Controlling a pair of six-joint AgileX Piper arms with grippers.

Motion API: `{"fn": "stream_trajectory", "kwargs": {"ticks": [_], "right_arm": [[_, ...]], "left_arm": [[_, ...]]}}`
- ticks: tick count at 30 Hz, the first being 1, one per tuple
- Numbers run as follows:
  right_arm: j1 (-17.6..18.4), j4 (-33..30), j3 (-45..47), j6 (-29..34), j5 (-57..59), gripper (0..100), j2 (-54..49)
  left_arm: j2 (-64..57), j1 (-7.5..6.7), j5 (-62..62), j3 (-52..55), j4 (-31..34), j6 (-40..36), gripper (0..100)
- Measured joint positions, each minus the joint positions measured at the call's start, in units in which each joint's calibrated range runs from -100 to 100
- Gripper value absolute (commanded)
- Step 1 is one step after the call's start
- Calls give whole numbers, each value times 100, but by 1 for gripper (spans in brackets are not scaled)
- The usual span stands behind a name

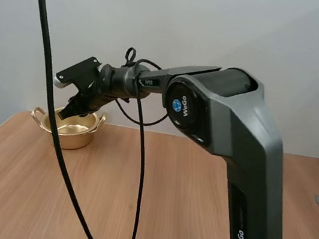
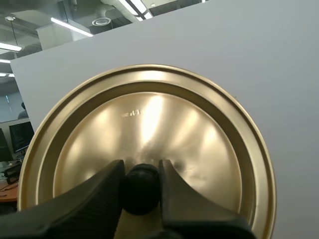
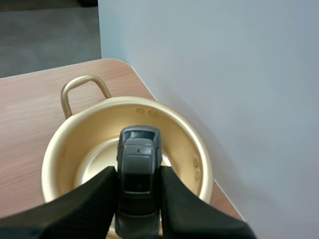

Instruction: Open the pot, put the car inside, and close it

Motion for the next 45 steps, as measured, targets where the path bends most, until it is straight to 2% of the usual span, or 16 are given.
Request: {"fn": "stream_trajectory", "kwargs": {"ticks": [6, 13, 18, 20, 21, 25, 26, 27, 30, 36, 40, 45], "right_arm": [[41, 0, -505, 0, -55, 0, 605], [63, -118, -567, -16, -438, 0, 895], [63, -316, -567, -16, -474, 52, 906], [63, -316, -567, -16, -474, 62, 906], [63, -316, -567, -16, -499, 62, 906], [56, -343, -567, -4, -536, 59, 906], [56, -343, -567, -4, -536, 54, 906], [56, -343, -567, -4, -536, 45, 906], [47, -343, -567, -4, -339, 0, 855], [-133, -345, -567, 101, 73, 0, 430], [-418, -345, -567, 287, 188, 0, -274], [-809, -345, -567, 304, 1327, 0, -1209]], "left_arm": [[29, 0, 118, 0, 144, 0, 0], [98, 0, 420, 0, 364, 16, 0], [98, 0, 769, 0, 384, 110, 0], [98, 0, 769, 0, 384, 110, 0], [98, 0, 769, 0, 384, 110, 0], [123, 0, 752, 0, 384, 110, 0], [149, 0, 752, 0, 384, 110, 0], [175, 0, 752, 0, 401, 110, 0], [266, 0, 726, 29, 413, 139, 0], [843, 0, 726, 289, 783, 220, 0], [1331, 0, 682, 645, 783, 220, 0], [2028, 0, 326, 1251, 647, 402, 0]]}}
